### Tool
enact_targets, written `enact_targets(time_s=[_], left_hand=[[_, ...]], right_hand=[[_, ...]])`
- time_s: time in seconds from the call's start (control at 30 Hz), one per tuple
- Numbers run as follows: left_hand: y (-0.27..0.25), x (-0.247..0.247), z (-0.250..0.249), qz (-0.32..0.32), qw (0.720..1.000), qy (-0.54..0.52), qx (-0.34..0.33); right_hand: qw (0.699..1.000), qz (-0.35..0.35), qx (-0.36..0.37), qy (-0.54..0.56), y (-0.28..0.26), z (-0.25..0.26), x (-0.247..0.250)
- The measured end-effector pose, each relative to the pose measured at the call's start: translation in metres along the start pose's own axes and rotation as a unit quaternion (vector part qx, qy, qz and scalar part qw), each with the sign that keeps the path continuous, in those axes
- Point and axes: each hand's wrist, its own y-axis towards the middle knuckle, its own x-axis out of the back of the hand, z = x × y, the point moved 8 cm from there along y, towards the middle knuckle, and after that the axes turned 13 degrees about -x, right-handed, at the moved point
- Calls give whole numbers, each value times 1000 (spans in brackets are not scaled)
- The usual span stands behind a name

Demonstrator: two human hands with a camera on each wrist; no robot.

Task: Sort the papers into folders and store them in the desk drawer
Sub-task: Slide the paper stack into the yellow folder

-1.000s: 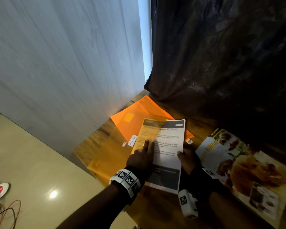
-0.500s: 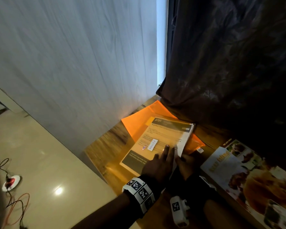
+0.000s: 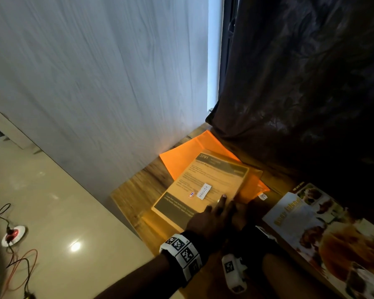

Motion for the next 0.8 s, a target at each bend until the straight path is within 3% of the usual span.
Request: enact_targets(time_s=[0.1,0.23,0.37,0.6,0.8], left_hand=[[-2,-2,2,0,1000,12,-1],[-8,1,-1,-22,1000,0,-16],[-25,2,7,-27,999,-5,16],[-67,5,39,-138,986,49,82],[-92,0,55,-176,980,89,32]], right_hand=[[998,-50,-25,27,4,0,5],[999,-47,12,-5,1,-1,17],[994,-90,43,-47,1,-7,44],[985,-132,58,-92,-23,-23,50],[975,-171,66,-126,-53,-57,32]])
